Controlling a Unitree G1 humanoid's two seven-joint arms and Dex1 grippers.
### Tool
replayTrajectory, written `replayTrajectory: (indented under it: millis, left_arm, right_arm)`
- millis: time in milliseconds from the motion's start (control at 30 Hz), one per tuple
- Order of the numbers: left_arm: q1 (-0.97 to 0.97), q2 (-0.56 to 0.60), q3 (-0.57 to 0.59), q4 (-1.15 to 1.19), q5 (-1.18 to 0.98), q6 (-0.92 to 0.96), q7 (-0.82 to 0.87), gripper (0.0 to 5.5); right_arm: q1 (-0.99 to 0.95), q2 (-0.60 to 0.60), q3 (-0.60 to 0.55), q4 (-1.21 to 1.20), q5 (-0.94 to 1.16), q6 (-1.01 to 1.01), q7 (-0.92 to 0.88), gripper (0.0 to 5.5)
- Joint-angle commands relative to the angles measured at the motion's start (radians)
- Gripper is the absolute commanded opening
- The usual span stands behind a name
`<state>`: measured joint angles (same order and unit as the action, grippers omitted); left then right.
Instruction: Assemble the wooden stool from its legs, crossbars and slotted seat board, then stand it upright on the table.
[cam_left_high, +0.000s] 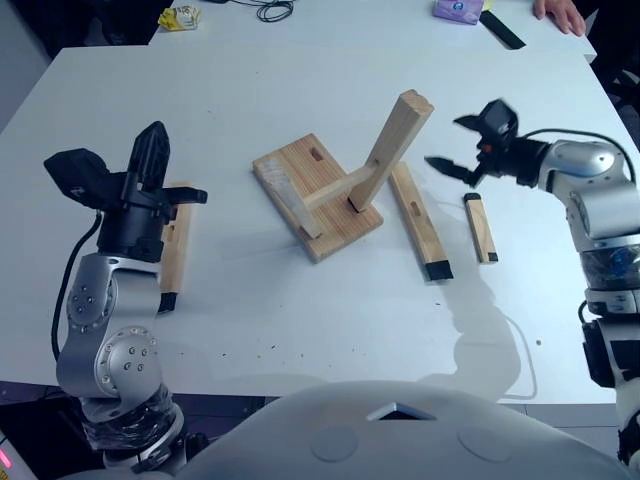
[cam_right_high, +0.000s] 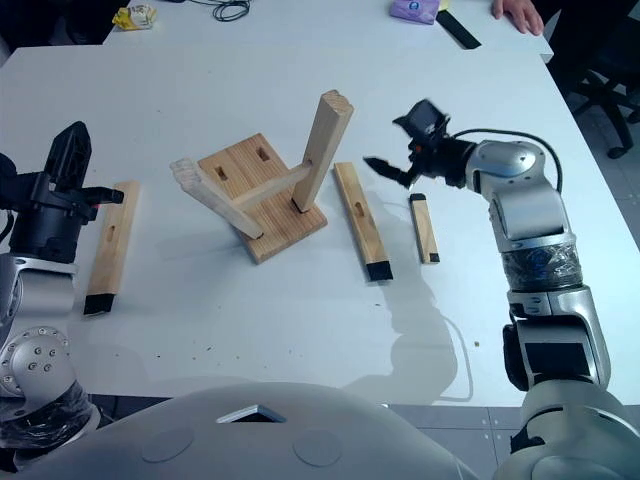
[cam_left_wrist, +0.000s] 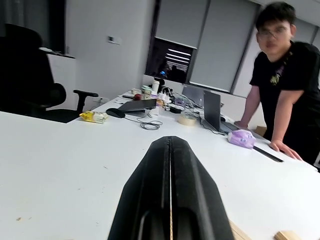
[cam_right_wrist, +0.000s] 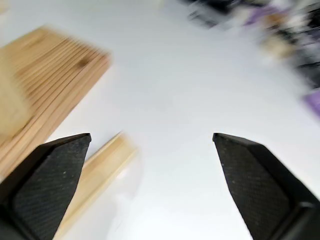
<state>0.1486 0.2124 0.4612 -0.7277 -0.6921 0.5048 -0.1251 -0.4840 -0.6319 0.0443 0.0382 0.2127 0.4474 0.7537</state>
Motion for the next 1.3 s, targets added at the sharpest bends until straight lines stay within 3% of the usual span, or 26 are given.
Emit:
replayTrajectory:
  millis: [33, 267, 433, 533, 667, 933, 1167, 1300]
  left_arm:
    - [0.005, 0.016, 0.008, 0.037, -0.011, -0.013, 0.001, 0.00]
    - [-0.090, 0.056, -0.039, -0.018, -0.058, 0.019, 0.043, 0.00]
    - [-0.178, 0.095, -0.103, -0.147, -0.142, 0.085, 0.120, 0.00]
    - [-0.252, 0.131, -0.218, -0.244, -0.185, 0.162, 0.163, 0.00]
    - [-0.377, 0.154, -0.346, -0.272, -0.212, 0.254, 0.234, 0.00]
    - [-0.723, 0.139, -0.367, -0.126, -0.195, 0.384, 0.406, 0.00]
    - [-0.635, 0.072, -0.415, -0.116, -0.222, 0.459, 0.475, 0.00]
    - [-0.619, 0.085, -0.405, -0.133, -0.209, 0.445, 0.455, 0.00]
  right_arm:
    - [-0.121, 0.117, -0.144, -0.140, 0.109, 0.078, -0.170, 4.50]
    - [-0.283, 0.346, -0.331, -0.359, 0.502, 0.451, -0.478, 4.50]
    - [-0.186, 0.318, -0.215, -0.463, 0.538, 0.578, -0.485, 4.50]
    - [-0.123, 0.307, -0.119, -0.484, 0.477, 0.555, -0.482, 4.50]
    - [-0.138, 0.336, -0.094, -0.491, 0.458, 0.523, -0.504, 4.50]
    - [-0.185, 0.404, -0.111, -0.531, 0.460, 0.496, -0.575, 4.50]
    - [-0.105, 0.368, -0.006, -0.450, 0.329, 0.411, -0.539, 4.50]
    - [-0.154, 0.368, -0.032, -0.429, 0.311, 0.373, -0.529, 4.50]
